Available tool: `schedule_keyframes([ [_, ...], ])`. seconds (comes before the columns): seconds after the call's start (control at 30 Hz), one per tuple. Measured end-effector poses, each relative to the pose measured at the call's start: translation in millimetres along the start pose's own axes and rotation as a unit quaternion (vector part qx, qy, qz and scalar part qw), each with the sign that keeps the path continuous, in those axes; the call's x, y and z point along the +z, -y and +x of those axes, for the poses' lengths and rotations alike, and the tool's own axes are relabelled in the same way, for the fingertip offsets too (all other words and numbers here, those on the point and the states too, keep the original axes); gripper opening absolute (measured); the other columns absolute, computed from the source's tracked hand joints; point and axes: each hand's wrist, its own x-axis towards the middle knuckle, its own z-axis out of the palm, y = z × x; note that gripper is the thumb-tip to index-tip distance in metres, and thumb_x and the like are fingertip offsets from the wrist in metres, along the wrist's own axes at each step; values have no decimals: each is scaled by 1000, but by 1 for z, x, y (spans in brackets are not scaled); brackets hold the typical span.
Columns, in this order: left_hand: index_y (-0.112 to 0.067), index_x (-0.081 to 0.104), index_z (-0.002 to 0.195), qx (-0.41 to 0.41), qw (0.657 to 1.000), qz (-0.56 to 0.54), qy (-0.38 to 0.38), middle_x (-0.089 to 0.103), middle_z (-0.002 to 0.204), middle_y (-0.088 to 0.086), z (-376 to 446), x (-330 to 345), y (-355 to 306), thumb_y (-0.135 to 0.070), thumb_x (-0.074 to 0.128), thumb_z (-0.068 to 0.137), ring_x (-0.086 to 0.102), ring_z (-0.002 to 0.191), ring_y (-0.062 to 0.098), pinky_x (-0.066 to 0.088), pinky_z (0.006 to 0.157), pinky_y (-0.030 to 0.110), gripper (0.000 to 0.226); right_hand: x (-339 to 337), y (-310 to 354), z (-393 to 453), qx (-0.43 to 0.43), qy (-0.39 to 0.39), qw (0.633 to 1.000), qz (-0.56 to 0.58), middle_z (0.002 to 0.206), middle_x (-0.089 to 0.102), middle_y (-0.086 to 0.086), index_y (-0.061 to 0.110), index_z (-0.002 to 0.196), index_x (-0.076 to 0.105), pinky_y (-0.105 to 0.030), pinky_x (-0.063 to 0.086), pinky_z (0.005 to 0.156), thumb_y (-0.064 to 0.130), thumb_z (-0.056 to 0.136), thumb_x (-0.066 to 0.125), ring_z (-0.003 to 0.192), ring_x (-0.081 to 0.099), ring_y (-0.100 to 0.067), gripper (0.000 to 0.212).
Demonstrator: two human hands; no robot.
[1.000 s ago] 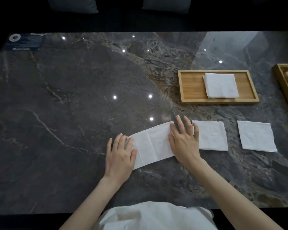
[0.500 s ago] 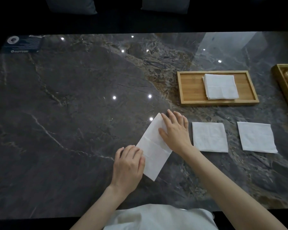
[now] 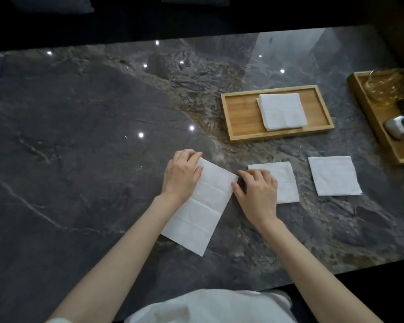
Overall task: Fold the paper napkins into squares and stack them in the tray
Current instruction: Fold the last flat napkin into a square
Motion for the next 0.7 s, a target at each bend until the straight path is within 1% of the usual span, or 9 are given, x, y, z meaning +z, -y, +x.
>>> schedule_keyframes([
  [0.03,-3,55,118,-4,1000,11,9,59,110,15,3,2,0,-13,58,84,51,103,32,45,81,45,35,1,0,0,-3,-3,1000,-8,95,67,-12,8,101,69,-45,40,87,26,79,67,97,56,-33,28],
  [0.1,-3,54,120,-9,999,29,20,58,110,16,7,6,2,-15,59,83,50,103,33,45,80,45,39,4,0,-1,-5,-12,1000,-19,93,67,-12,8,98,69,-41,35,86,27,78,65,94,57,-33,28],
  [0.2,-6,56,118,-9,999,31,19,58,110,13,8,7,4,-16,59,84,49,103,30,43,80,42,36,7,0,-1,-11,-31,999,-30,89,67,-11,8,92,69,-37,28,85,27,75,66,89,58,-34,25],
  [0.33,-10,61,108,-13,1000,14,5,59,107,9,8,6,2,-14,57,85,49,101,26,40,79,36,23,8,2,1,-13,-38,999,-17,85,67,-9,9,85,68,-35,28,83,20,74,72,87,58,-32,17],
  [0.4,-11,62,100,-22,1000,-10,5,60,102,8,7,6,2,-13,57,85,50,98,24,40,76,34,17,7,5,2,-8,-27,1000,-4,83,66,-8,10,80,67,-36,30,83,18,76,69,86,56,-31,10],
  [0.47,-12,62,95,-33,999,-35,12,61,96,6,6,5,4,-12,55,85,52,92,23,41,73,32,12,5,10,5,3,0,1000,11,83,65,-8,9,78,67,-38,35,81,17,79,65,87,53,-29,8],
  [0.57,-14,60,92,-81,991,-108,18,60,84,0,4,-2,6,-10,58,82,55,80,18,46,70,30,11,-1,15,12,30,48,996,65,86,64,-5,10,82,66,-36,35,78,19,83,58,89,50,-24,11],
  [0.6,-14,60,93,-102,984,-143,14,59,82,-2,3,-6,6,-8,59,81,56,77,15,47,71,26,13,-5,16,14,36,56,993,97,85,63,-4,11,82,64,-34,35,77,19,83,58,89,49,-23,10],
  [0.7,-15,64,96,-144,962,-231,11,59,78,-5,-2,-22,8,-7,63,80,57,74,9,43,67,6,18,-19,18,19,64,90,965,237,78,61,-3,11,81,60,-32,42,70,15,82,59,82,53,-22,4],
])
